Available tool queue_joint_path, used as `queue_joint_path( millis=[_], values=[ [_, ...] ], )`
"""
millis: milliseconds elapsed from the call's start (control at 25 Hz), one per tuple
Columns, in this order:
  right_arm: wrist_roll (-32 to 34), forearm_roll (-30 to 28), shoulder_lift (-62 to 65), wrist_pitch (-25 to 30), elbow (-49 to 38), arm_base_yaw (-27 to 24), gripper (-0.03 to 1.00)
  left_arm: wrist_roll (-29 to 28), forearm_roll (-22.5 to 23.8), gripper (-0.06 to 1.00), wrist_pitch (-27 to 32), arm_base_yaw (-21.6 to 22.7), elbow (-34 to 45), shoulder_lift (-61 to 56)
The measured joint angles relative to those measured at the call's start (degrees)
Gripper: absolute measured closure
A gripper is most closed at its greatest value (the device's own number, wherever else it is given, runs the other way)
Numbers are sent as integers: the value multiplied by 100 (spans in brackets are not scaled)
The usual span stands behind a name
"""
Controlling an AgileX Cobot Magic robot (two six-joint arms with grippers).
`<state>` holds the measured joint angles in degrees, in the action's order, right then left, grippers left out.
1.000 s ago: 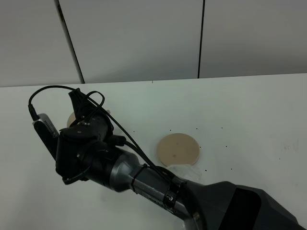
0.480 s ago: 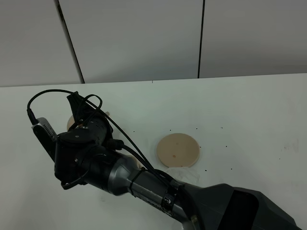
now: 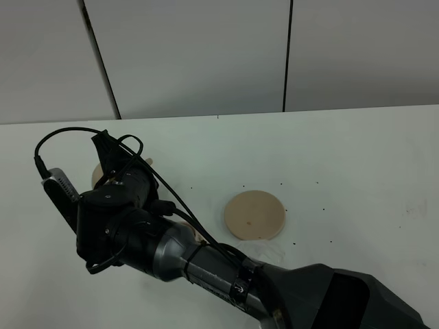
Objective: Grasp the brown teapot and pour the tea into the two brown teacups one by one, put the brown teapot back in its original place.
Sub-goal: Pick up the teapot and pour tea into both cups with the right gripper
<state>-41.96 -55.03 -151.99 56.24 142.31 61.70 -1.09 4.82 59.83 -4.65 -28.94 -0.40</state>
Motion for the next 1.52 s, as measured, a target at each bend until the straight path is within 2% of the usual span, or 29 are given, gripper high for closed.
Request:
queue_joint_path(
  millis=[360, 960, 1520],
  values=[
    [-7, -82, 0, 11, 0, 0, 88, -7, 0, 66, 0, 0, 0, 0],
    [-450, -315, 0, 141, 0, 25, 88, -7, 0, 66, 0, 0, 0, 0],
    [-450, -826, 0, 73, -261, 93, 88, -2, 0, 66, 0, 0, 0, 0]
  ],
)
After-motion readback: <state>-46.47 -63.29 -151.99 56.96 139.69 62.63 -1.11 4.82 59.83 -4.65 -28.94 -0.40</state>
